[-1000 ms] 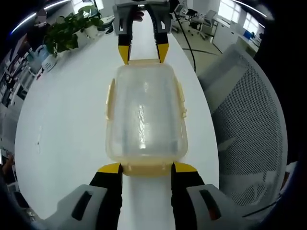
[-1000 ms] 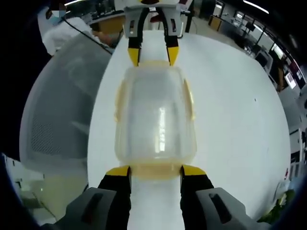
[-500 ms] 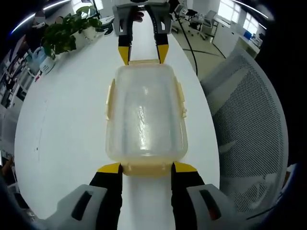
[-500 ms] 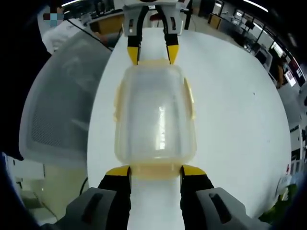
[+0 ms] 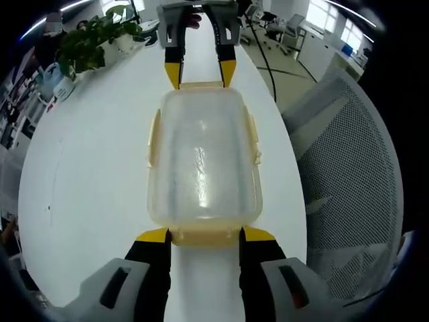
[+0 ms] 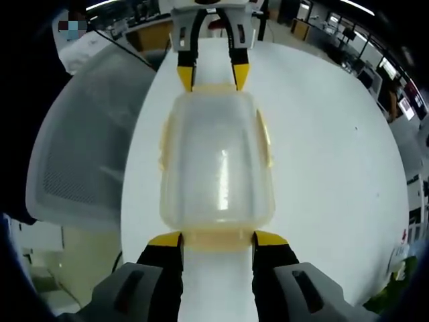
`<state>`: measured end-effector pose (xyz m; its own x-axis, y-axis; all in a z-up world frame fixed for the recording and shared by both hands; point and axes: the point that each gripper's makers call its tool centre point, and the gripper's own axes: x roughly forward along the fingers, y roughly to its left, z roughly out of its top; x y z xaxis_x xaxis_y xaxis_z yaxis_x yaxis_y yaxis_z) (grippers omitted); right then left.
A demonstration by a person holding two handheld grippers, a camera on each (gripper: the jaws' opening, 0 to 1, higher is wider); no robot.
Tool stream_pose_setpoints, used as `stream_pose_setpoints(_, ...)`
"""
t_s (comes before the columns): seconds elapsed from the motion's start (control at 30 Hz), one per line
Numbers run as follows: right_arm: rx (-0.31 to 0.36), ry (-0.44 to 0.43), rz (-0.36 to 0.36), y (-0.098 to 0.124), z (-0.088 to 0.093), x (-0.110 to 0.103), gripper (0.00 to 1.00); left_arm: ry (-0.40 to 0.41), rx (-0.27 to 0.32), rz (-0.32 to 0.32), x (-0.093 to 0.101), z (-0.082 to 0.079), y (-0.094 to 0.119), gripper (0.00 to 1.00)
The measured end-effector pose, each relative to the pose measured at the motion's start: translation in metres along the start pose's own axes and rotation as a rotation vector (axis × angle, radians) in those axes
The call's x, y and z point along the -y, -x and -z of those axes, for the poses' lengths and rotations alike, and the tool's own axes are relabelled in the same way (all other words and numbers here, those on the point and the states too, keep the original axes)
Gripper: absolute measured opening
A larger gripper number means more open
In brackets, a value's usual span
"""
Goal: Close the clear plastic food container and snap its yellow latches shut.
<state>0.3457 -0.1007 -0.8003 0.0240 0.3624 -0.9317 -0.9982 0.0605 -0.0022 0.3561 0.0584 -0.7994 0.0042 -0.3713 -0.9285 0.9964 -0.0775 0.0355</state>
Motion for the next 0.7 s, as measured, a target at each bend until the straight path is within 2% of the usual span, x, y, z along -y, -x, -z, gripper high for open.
stream_pose_setpoints(0.7, 0.012, -0.005, -0.009, -0.0072, 0.0036, -0.0005, 0.38, 0.02, -0.002, 0.0, 0.0033, 0.0031, -0.0074, 0.39)
